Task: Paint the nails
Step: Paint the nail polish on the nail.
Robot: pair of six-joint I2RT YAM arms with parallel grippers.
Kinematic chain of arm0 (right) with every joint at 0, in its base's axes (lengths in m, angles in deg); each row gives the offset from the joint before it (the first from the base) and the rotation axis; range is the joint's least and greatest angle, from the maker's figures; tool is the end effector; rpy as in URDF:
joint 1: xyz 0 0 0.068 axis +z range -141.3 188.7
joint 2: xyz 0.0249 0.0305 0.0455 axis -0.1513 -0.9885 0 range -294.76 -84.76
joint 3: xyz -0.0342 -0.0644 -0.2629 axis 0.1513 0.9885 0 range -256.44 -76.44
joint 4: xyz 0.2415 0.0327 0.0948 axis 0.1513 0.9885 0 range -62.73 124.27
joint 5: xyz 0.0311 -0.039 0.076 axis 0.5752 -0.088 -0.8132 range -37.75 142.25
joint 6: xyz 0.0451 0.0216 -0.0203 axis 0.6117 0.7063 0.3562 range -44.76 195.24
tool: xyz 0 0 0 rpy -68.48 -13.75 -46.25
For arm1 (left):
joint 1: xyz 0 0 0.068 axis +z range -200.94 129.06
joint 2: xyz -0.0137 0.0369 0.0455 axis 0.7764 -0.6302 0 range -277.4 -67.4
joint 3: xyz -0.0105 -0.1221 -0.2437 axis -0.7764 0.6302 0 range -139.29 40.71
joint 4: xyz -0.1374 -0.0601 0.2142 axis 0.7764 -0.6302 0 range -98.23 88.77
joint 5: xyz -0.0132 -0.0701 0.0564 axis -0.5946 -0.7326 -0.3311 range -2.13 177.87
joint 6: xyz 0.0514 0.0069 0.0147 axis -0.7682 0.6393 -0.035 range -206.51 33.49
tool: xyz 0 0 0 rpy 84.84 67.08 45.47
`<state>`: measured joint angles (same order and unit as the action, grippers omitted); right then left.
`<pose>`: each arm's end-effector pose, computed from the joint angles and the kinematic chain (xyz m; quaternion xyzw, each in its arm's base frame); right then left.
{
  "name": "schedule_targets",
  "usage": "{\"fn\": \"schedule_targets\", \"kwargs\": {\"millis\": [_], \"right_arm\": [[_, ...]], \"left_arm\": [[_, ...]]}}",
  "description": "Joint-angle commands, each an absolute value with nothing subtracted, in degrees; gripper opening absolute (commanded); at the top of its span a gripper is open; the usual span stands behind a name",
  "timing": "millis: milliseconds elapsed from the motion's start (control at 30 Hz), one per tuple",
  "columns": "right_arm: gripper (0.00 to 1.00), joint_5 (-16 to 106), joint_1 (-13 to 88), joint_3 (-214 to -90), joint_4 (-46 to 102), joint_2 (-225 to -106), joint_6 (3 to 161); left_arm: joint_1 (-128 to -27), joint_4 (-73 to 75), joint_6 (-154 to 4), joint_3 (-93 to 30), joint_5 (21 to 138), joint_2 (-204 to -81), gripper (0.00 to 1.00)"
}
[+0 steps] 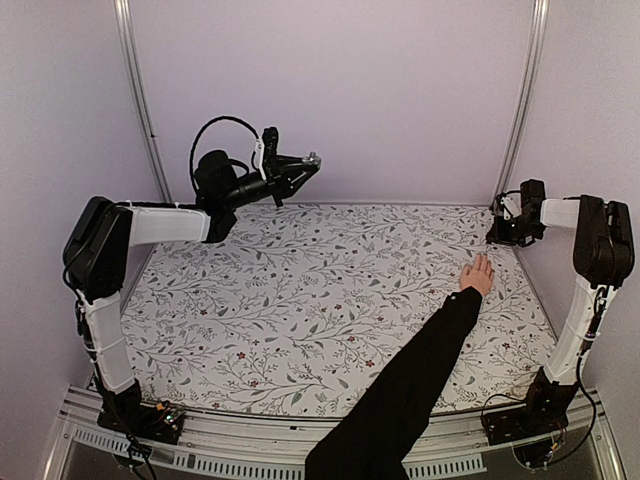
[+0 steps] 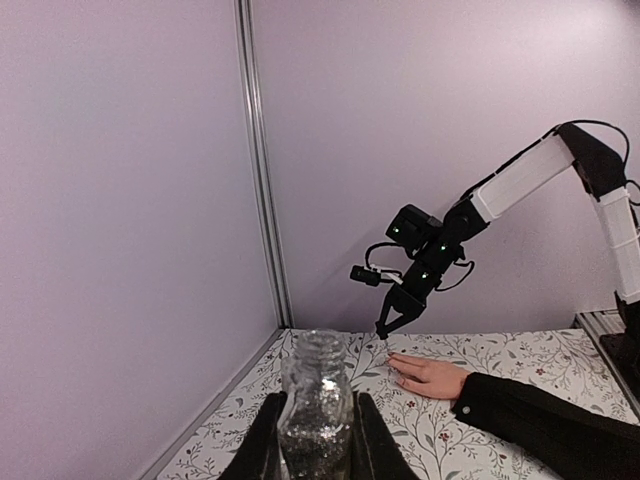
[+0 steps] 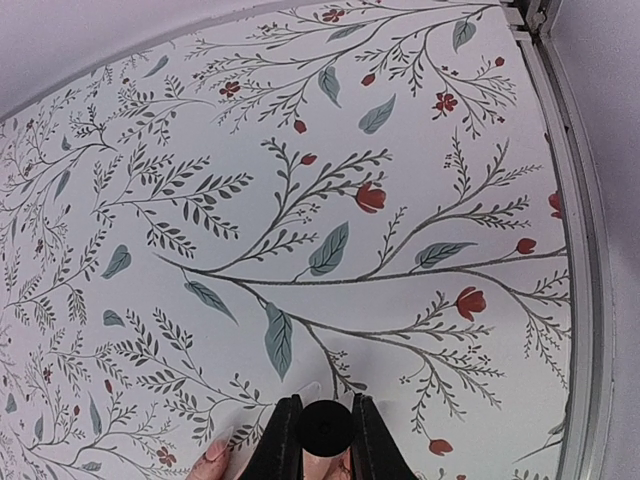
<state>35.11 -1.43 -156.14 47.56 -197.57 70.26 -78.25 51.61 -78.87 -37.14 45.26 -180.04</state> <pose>0.4199 -0.0643 0.1865 -0.0045 0.9400 0.0995 0.3263 0.3909 -0.2290 0.2978 0.3833 0.4890 -0.4301 0.6550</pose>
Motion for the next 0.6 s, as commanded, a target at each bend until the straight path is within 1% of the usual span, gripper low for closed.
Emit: {"fn": "schedule_targets", "kwargs": {"millis": [0, 567], "right_arm": [[0.00, 34.4, -1.1, -155.9, 46.7, -196.6, 70.1], [0.00, 35.4, -1.1, -155.5, 46.7, -197.2, 69.7]], "left_arm": [[-77.7, 53.1, -78.3, -36.6, 45.3, -179.5, 0.00], [-77.7, 53.5, -78.1, -36.6, 45.4, -179.6, 0.00]]}}
